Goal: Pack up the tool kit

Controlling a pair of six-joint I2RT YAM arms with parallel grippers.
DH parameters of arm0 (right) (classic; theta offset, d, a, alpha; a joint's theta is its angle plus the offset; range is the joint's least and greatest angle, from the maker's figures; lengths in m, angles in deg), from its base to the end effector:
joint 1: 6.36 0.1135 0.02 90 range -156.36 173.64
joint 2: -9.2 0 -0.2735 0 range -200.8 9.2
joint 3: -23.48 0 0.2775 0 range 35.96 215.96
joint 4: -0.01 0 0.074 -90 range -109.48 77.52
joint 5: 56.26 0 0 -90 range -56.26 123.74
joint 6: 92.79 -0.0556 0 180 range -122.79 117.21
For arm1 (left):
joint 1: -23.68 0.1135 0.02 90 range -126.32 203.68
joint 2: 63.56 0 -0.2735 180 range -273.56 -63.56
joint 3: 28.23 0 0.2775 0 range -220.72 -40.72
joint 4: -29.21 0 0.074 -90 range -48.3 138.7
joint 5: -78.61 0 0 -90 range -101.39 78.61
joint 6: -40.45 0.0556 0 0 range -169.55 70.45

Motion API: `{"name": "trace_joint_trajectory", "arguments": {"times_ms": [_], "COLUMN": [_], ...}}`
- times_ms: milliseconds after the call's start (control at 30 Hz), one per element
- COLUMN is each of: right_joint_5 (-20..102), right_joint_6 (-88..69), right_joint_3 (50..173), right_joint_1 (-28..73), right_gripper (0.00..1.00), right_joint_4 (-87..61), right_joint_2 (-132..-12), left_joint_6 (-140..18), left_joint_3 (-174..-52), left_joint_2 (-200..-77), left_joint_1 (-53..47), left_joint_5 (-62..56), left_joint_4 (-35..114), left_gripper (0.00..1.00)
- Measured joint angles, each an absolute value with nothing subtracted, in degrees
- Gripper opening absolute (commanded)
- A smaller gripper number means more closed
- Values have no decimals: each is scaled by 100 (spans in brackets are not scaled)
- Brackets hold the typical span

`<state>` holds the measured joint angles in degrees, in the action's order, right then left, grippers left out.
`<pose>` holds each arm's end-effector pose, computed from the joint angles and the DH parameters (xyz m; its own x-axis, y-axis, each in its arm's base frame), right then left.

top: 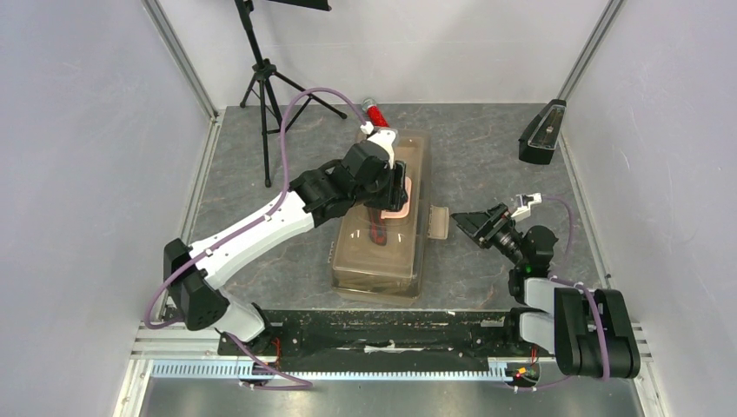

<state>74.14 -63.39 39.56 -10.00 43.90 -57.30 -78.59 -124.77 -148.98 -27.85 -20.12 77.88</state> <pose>0.2052 0.0231 0.1372 -0.5734 0.7013 -0.4235 -0.1929 0.3869 0.9017 0.2385 -0.2865 0.3611 -0.6708 0.0730 -0.7381 0.4271 0.8516 -0.3040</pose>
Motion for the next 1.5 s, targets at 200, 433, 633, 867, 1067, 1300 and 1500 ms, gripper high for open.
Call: {"name": "trace_joint_trajectory", "arguments": {"times_ms": [200, 433, 633, 867, 1067, 1300, 1500], "right_joint_5": [7642, 7574, 7594, 7661, 7683, 7604, 7526], "right_joint_6": [-6603, -6590, -6850, -7285, -7318, -7154, -7294], "right_joint_3": [3954, 3954, 3954, 3969, 4059, 4065, 4065], "right_joint_1": [-965, -462, -126, 10, 67, 69, 93], "right_gripper": [79, 80, 78, 75, 67, 39, 18], "right_joint_4": [5240, 5509, 6137, 6834, 6878, 6716, 6891], "right_joint_2": [-6089, -6664, -7116, -7123, -6943, -7016, -7494], "left_joint_6": [-7863, -7889, -7911, -7953, -7957, -7957, -7959], "left_joint_3": [-12308, -12081, -11884, -11814, -11793, -11782, -11777], "left_joint_2": [-14907, -14798, -14686, -14658, -14658, -14658, -14658], "left_joint_1": [-2789, -2809, -2816, -2818, -2818, -2818, -2818], "left_joint_5": [-2075, -2182, -2215, -2246, -2272, -2287, -2289], "left_joint_4": [7526, 7242, 7032, 6927, 6877, 6851, 6838], "left_gripper": [59, 58, 58, 58, 58, 58, 58]}}
